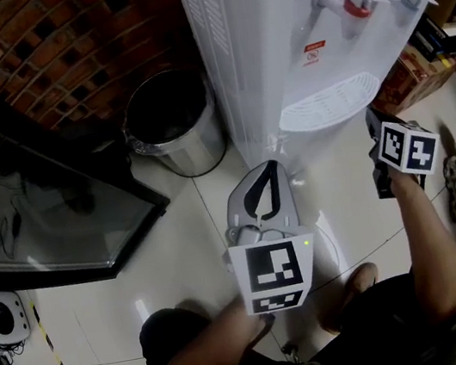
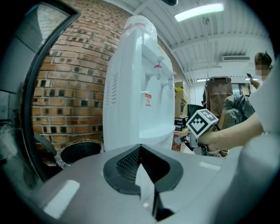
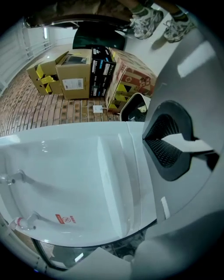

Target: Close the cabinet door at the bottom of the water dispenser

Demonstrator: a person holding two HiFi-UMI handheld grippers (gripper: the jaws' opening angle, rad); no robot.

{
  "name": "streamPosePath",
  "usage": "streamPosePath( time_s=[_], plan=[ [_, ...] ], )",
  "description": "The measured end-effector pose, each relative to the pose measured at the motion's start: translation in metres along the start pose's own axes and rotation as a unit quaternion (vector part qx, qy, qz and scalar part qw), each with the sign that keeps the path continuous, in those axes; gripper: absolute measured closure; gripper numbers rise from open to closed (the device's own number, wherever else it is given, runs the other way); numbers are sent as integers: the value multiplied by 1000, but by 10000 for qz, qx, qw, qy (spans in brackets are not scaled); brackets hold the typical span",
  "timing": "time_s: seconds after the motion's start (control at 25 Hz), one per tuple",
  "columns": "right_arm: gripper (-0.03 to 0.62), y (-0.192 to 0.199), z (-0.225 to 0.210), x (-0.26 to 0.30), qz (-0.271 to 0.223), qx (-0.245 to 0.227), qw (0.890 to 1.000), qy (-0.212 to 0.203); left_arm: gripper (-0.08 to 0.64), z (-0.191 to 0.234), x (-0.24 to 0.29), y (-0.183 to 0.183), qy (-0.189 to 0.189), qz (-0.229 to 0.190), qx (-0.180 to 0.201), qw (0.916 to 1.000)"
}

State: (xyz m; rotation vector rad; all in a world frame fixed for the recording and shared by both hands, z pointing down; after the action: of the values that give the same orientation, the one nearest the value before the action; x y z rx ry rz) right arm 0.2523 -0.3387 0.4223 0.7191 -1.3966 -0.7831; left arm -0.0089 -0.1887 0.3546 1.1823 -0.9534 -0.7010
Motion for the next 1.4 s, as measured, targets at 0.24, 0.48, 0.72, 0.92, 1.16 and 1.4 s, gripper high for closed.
streamPosePath(
  time_s=[0.24, 0.48, 0.72, 0.92, 1.16, 1.4],
  plan=[
    [591, -5, -5, -52, -220, -356, 9990, 135, 560, -10, -3, -1, 360, -4, 111, 9993],
    [591, -1, 13, -114, -522, -790, 9954, 146, 560, -16, -17, -5, 667, -49, 221, 9975],
    [592, -3, 33, -177, -981, -828, 9916, 123, 560, -21, -42, -24, 803, -249, 351, 9958],
    [591, -13, 46, -237, -1454, -583, 9876, -26, 560, -30, -73, -45, 849, -392, 371, 9949],
    [591, -18, 64, -320, -2013, -668, 9762, -453, 560, -45, -123, -60, 761, -678, 745, 9920],
    [592, -6, 80, -378, -2382, -831, 9640, -841, 559, -51, -162, -47, 675, -422, 849, 9932]
  ],
)
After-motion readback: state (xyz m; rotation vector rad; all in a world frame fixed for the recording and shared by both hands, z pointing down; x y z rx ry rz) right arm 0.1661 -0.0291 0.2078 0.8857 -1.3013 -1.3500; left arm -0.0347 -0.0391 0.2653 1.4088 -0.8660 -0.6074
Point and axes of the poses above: the fingertips, and each gripper's own axes: x forward along the fingers, z to its left, y out of its underside, the point moved 6 cm from there along -x, backward along the fingers, and after that the axes turned 14 degrees about y, right-handed, at the moved point
